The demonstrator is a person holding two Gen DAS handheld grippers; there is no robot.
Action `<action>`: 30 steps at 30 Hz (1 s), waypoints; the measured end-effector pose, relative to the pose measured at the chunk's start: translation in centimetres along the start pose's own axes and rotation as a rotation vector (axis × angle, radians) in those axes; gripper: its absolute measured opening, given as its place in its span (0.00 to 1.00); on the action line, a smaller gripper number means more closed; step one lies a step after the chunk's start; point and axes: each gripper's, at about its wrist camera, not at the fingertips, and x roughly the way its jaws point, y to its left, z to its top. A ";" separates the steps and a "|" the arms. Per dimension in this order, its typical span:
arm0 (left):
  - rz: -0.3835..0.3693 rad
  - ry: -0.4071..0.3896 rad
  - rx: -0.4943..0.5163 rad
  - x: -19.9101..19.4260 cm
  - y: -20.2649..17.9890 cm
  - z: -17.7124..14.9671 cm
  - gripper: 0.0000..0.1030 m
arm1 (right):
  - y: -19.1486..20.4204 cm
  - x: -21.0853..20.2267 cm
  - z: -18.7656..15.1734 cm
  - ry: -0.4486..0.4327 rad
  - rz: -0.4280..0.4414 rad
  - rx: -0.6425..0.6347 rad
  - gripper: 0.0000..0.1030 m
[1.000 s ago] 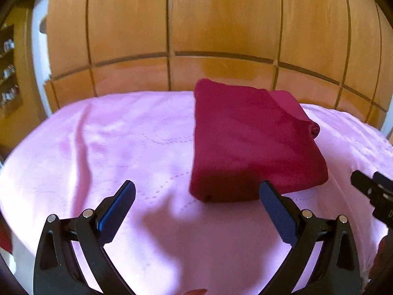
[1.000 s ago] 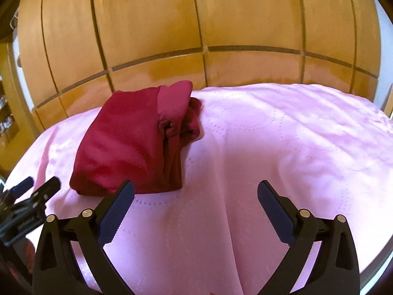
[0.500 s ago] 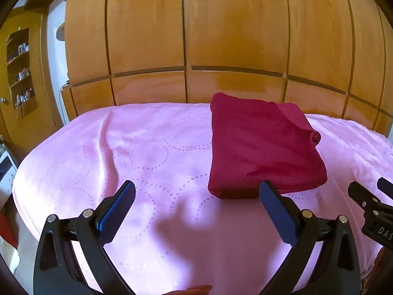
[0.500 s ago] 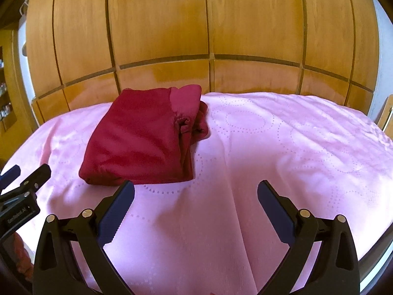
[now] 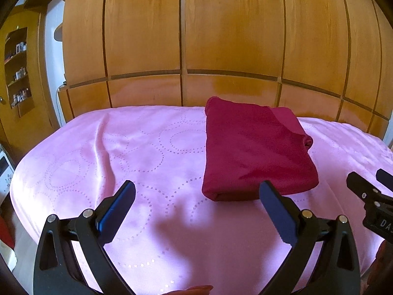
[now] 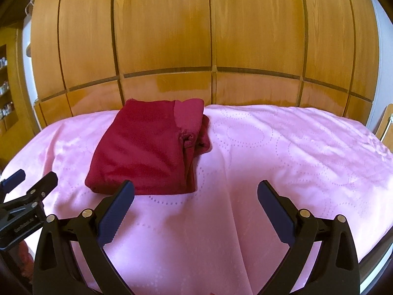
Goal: Fold small clothes
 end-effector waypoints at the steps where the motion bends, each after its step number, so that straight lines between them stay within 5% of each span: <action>1: -0.003 -0.002 -0.003 -0.1 0.0 0.1 0.98 | 0.0 -0.1 0.0 -0.002 0.001 0.000 0.96; 30: -0.002 -0.021 0.008 -0.6 -0.2 0.2 0.98 | 0.0 -0.4 0.2 -0.004 0.010 0.002 0.96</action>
